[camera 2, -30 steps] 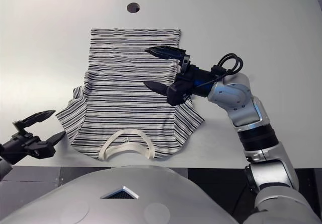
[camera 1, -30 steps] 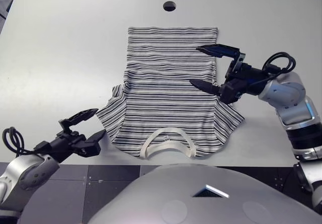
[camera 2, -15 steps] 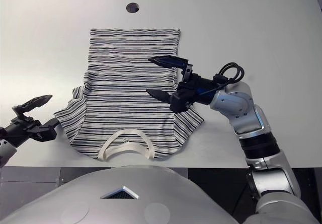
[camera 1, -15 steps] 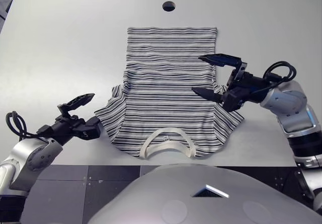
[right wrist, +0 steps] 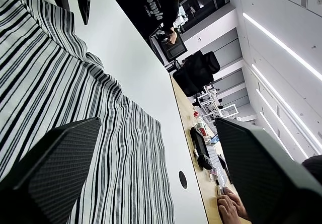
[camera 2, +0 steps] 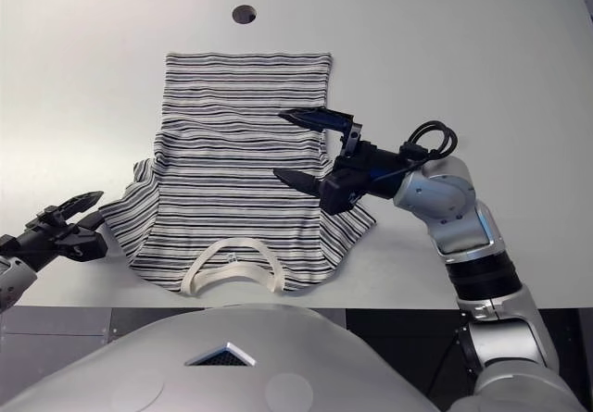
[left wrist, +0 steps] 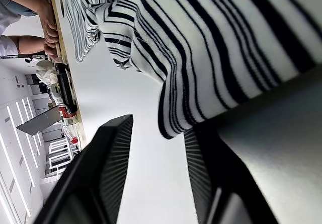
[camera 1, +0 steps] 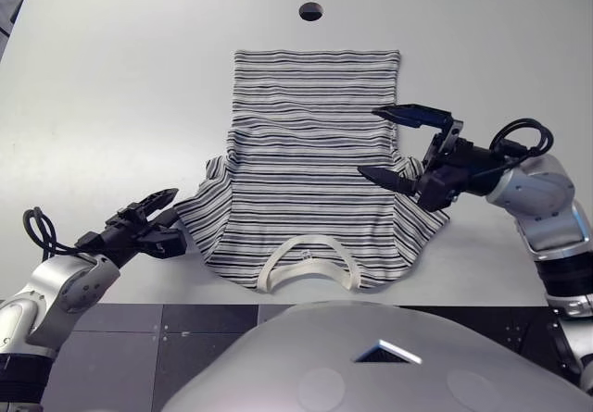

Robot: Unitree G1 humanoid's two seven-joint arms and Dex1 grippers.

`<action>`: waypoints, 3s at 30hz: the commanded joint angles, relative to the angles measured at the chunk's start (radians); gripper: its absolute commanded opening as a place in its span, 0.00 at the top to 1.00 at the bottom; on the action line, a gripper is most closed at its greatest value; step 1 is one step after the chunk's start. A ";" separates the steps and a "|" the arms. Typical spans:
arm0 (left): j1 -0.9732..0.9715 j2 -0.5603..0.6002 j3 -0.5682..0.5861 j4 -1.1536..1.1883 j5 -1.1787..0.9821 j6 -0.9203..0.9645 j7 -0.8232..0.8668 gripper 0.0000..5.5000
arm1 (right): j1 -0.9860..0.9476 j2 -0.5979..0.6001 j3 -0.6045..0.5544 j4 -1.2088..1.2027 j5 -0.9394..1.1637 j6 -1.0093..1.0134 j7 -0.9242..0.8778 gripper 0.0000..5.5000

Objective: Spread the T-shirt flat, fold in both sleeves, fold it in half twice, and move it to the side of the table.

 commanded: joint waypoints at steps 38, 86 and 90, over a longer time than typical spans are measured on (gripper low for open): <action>-0.080 -0.183 -0.090 -0.212 -0.025 -0.064 0.007 0.98 | 0.031 -0.015 -0.053 -0.019 0.050 0.022 0.023 0.24; -0.422 -0.350 -0.065 -0.208 -0.422 -0.119 -0.085 0.59 | 0.584 -0.202 -0.313 -0.069 -0.481 0.019 -0.052 0.24; -0.431 -0.357 -0.061 -0.198 -0.424 -0.120 -0.088 0.59 | 0.550 -0.203 -0.275 -0.040 -0.491 0.032 -0.079 0.24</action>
